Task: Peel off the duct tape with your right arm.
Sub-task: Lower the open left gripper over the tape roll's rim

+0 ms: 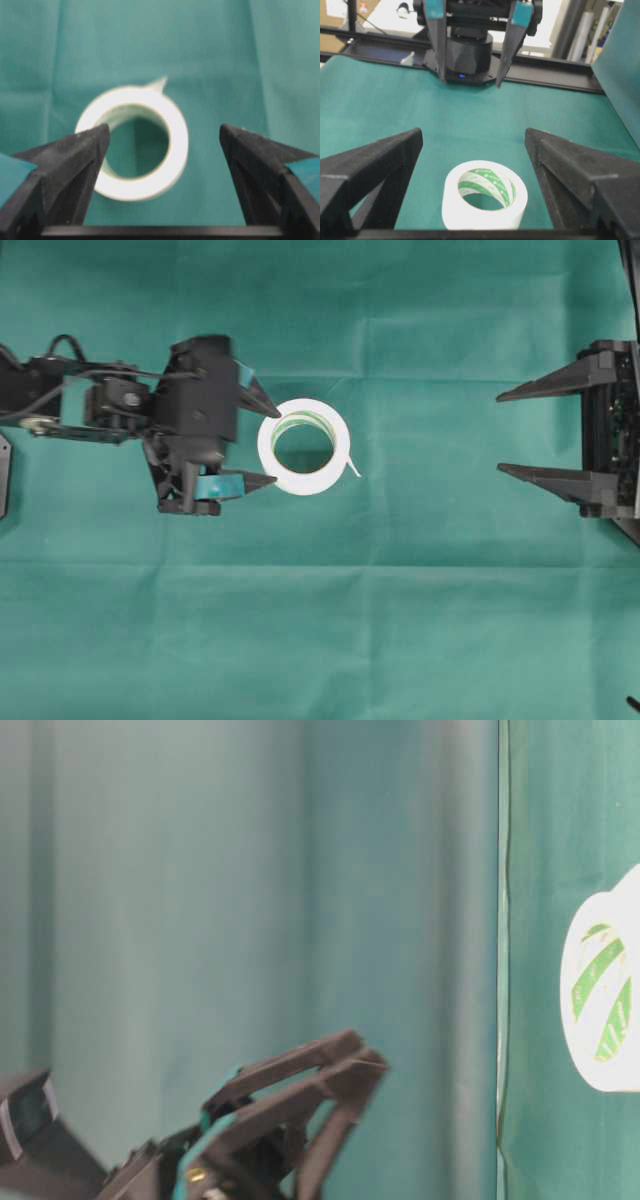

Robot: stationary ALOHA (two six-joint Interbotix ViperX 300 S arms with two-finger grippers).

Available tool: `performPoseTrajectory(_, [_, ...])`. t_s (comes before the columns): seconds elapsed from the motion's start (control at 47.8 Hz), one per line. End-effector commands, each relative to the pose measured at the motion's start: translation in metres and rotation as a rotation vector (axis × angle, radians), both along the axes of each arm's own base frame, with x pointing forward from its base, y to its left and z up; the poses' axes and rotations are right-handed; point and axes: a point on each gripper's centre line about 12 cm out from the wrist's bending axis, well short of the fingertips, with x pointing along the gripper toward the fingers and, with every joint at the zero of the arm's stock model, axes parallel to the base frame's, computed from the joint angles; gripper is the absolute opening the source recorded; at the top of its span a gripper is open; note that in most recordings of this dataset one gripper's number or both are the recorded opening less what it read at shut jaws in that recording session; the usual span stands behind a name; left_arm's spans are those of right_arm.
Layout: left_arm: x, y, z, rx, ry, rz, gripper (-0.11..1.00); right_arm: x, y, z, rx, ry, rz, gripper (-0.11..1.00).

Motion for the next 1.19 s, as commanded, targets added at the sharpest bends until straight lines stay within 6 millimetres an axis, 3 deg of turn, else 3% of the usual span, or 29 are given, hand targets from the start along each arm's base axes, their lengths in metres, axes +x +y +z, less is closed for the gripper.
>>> performPoseTrajectory(0.0, [0.01, 0.001, 0.009, 0.022, 0.039, -0.018, 0.93, 0.002, 0.0, 0.005, 0.004, -0.017, -0.002, 0.75])
performPoseTrajectory(0.355, [0.035, 0.001, 0.0, 0.101, 0.229, -0.107, 0.93, 0.001, 0.0, 0.001, 0.023, -0.008, -0.001, 0.75])
performPoseTrajectory(0.565, [0.039, 0.003, -0.007, 0.118, 0.266, -0.125, 0.93, 0.0, 0.0, -0.002, 0.024, 0.0, -0.001, 0.75])
performPoseTrajectory(0.816, [0.042, 0.007, -0.026, 0.114, 0.306, -0.12, 0.93, 0.0, 0.0, -0.003, 0.023, 0.003, -0.001, 0.75])
performPoseTrajectory(1.171, [0.043, 0.007, -0.068, 0.104, 0.398, -0.124, 0.93, -0.002, 0.0, -0.009, 0.023, 0.011, -0.001, 0.75])
